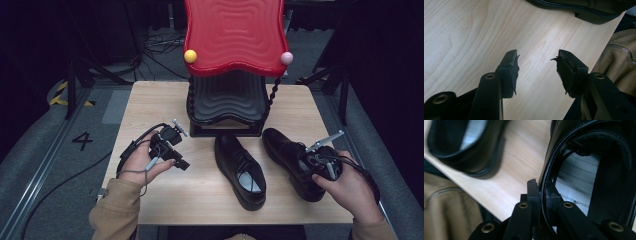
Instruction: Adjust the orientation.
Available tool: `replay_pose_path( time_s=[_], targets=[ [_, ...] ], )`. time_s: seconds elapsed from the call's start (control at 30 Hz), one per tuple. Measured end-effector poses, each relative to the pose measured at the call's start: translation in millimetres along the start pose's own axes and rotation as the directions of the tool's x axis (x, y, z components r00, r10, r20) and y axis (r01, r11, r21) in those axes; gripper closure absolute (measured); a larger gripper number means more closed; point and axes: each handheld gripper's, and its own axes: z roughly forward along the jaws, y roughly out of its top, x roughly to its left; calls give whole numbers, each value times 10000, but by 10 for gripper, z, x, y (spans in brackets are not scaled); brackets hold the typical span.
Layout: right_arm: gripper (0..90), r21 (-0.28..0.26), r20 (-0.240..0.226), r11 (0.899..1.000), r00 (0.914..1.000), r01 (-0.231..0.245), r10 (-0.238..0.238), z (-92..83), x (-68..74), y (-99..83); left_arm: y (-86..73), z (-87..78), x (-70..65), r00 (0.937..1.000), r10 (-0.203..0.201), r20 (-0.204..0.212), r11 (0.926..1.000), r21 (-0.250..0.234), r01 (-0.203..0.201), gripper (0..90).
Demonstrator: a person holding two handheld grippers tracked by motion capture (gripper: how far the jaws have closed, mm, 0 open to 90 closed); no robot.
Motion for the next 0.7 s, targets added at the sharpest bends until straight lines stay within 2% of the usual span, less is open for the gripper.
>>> replay_pose_path(
  time_s=[0.13, 0.4, 0.47, 0.63, 0.7],
  targets=[
    [857, -21, -62, 9985, 9985, 549, -549, -12, 125, 19, 9, 12, 1, 10000, -2, -31, 10000, 19, 2, 519],
    [858, -151, 85, 9920, 9921, 1251, -1249, 55, 268, 114, -55, -3, 10, 9999, -119, -53, 9999, 48, 119, 519],
    [858, -168, 80, 9896, 9897, 1429, -1427, 90, 295, 152, -92, -11, 13, 9996, -251, -104, 9997, -43, 250, 519],
    [857, -41, 619, 9811, 9793, 1934, -1928, 279, 384, 292, -163, -33, 21, 9991, -396, -122, 9992, 35, 396, 518],
    [857, 32, 599, 9802, 9784, 1978, -1976, 340, 393, 321, -210, -49, 31, 9986, -511, -138, 9987, -11, 511, 517]
  ],
)
